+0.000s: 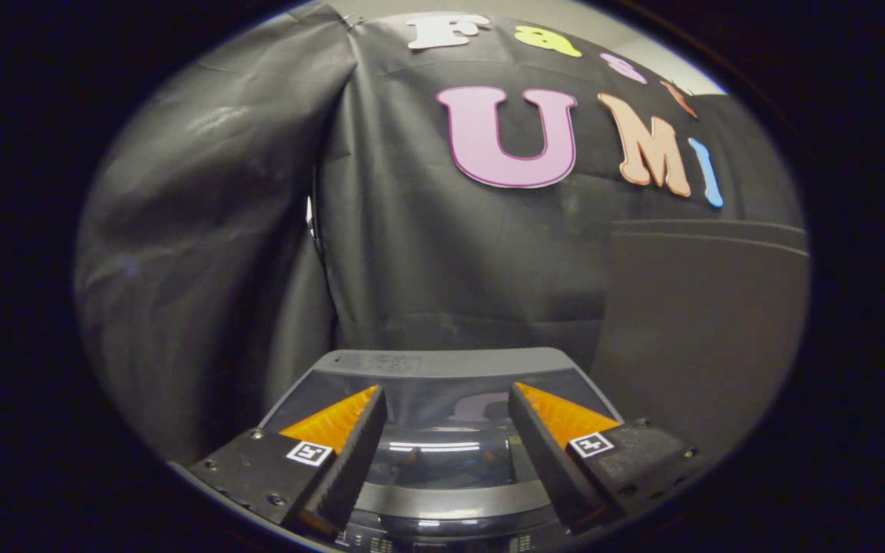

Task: Put the clothes into the washing machine and then close the washing machine lid.

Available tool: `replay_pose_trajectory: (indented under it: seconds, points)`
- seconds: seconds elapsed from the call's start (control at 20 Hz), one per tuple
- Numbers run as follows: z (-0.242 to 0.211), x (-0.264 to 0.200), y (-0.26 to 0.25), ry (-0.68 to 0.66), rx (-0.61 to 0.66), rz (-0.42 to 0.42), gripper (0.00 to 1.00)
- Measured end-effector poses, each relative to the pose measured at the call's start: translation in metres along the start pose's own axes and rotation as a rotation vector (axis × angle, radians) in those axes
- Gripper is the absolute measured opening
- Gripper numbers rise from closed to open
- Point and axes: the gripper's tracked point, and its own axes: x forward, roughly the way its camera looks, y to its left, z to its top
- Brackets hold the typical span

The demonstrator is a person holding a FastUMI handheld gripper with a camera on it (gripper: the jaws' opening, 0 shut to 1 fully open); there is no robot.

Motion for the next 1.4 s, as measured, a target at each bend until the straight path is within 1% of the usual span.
replay_pose_trajectory:
  seconds: [0.2, 0.45, 0.7, 0.9, 1.1, 1.25, 1.4]
  points:
    - [0.022, -0.028, 0.008, -0.05, -0.032, 0.023, 0.96]
    - [0.039, -0.057, 0.012, -0.053, -0.049, 0.072, 0.96]
    - [0.067, -0.095, 0.009, -0.117, -0.105, 0.106, 0.96]
    - [0.09, -0.13, -0.009, -0.169, -0.086, 0.101, 0.96]
    - [0.109, -0.169, -0.025, -0.2, -0.103, 0.111, 0.96]
    - [0.123, -0.205, -0.041, -0.224, -0.057, 0.11, 0.96]
    - [0.141, -0.237, -0.063, -0.254, -0.025, 0.092, 0.96]
